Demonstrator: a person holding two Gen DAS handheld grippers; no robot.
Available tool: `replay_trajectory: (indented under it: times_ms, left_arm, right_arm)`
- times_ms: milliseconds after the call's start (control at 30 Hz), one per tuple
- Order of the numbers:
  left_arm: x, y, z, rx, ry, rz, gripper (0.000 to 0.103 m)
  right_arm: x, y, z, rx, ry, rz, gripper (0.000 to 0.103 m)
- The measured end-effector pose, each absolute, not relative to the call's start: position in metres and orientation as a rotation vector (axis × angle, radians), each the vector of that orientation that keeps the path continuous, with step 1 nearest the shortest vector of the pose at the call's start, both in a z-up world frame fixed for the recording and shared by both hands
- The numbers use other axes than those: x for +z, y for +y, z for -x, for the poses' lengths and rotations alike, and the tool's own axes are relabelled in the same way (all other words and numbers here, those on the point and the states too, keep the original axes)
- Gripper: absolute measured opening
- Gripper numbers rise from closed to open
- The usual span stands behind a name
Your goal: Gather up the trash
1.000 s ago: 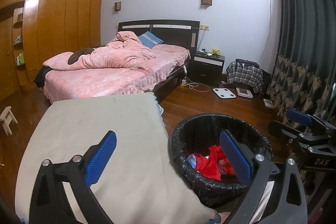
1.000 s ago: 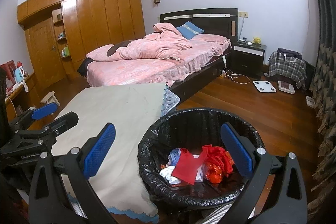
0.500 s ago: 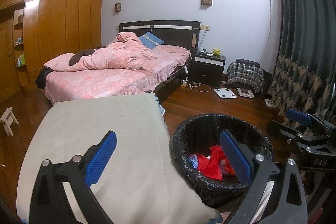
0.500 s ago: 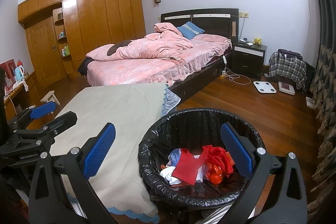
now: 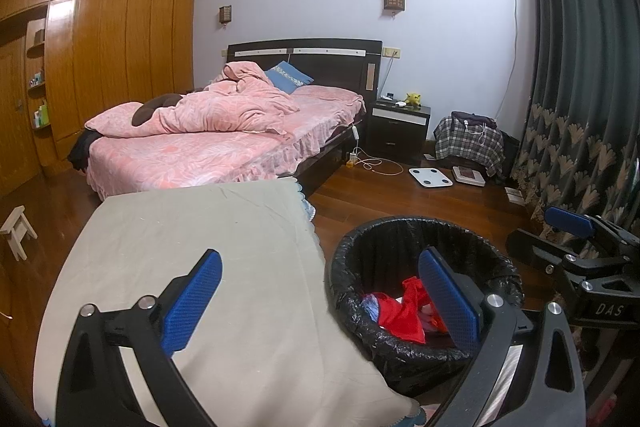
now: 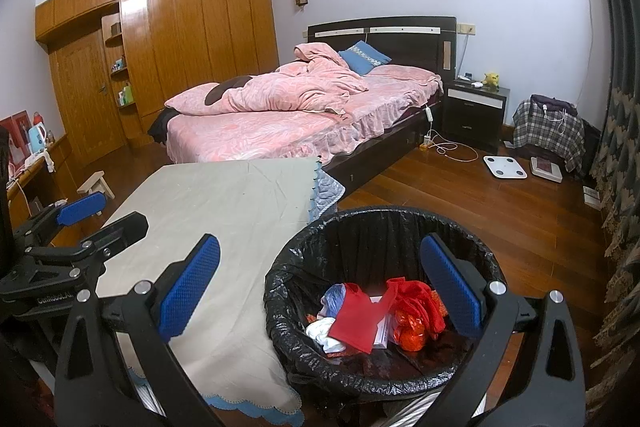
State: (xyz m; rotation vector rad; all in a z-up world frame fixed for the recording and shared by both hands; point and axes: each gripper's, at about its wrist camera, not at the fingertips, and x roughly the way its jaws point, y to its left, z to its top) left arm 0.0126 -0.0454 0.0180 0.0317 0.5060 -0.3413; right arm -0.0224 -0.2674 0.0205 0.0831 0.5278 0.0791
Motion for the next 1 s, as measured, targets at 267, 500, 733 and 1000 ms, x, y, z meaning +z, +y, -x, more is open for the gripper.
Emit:
replay_trajectory:
  times_ms: [267,500,733,1000]
  left_arm:
    - [0.018,-0.047,-0.013,-0.341,0.507,-0.032,0.097]
    - [0.019,-0.042,-0.012,-0.34,0.509,-0.03,0.097]
    - [0.019,-0.036,-0.013,-0.338,0.511,-0.032,0.097]
    - [0.019,-0.035,-0.013,-0.338,0.512,-0.033,0.097]
  right_arm:
    - [0.02,-0.267,0.022,0.079,0.529,-0.083,0.098]
    - [0.02,-0.267,0.022,0.079,0.53,-0.083,0.098]
    - [0.019,-0.265,0.022,0.081,0.532,-0.082,0.098]
    - [0.02,-0.265,0.022,0.08,0.531,-0.083,0.098]
